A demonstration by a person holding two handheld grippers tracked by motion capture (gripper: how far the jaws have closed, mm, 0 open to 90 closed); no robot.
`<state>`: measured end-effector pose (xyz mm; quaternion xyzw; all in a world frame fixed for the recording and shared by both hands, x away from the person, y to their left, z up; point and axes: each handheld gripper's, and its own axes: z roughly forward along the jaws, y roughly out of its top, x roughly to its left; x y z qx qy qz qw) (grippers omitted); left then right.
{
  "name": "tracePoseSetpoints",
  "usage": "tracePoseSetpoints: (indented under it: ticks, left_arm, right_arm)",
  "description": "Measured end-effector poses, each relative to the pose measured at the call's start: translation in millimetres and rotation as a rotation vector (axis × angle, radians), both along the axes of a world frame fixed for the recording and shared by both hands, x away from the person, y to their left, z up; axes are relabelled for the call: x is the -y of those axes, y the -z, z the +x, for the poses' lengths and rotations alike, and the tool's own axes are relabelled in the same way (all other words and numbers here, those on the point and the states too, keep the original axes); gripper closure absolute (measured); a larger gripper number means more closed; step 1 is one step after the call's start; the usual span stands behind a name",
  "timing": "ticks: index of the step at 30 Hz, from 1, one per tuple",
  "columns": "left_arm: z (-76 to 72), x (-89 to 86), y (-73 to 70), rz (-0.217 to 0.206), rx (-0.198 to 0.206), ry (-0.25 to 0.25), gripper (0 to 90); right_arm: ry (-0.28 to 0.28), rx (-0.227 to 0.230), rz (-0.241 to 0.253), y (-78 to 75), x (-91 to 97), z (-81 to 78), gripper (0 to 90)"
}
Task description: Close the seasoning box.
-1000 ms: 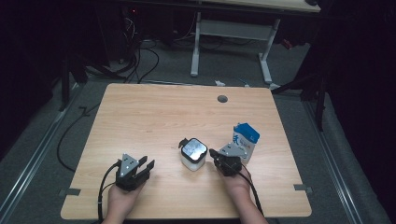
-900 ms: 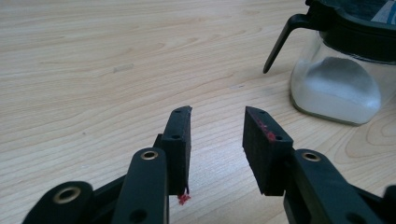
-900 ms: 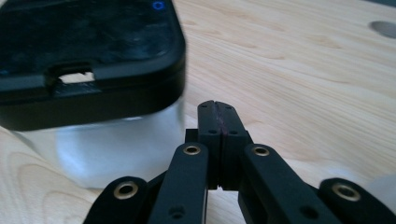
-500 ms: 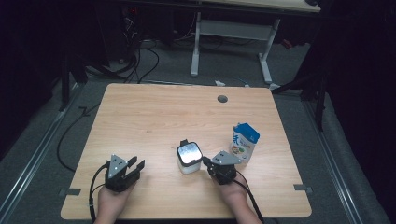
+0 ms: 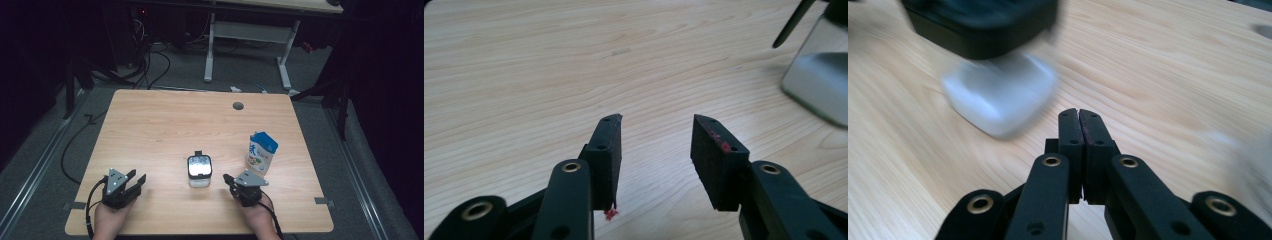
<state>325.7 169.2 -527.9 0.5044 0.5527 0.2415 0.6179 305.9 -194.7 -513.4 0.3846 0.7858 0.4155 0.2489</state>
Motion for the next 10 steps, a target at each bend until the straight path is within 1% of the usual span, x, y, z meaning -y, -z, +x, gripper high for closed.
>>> tracePoseSetpoints:
  ticks: [2,5,8,10]
  left_arm:
    - [-0.2,-4.5,0.7,0.005,0.0,-0.016,55.4]
    - [0.4,-5.6,-1.8,-0.024,-0.012,-0.022,54.3]
    - [0.3,-2.4,-2.2,-0.024,-0.011,-0.013,53.5]
    - [0.7,-0.4,-1.6,-0.015,-0.018,0.001,52.3]
  right_arm:
    - [0.046,0.0,0.001,1.7,17.2,-5.0,86.7]
    - [0.091,-0.009,0.027,2.4,35.6,-7.9,85.6]
    - [0.11,-0.016,0.052,1.1,42.3,-6.9,81.8]
    - [0.106,-0.013,0.048,2.5,41.4,-6.3,77.6]
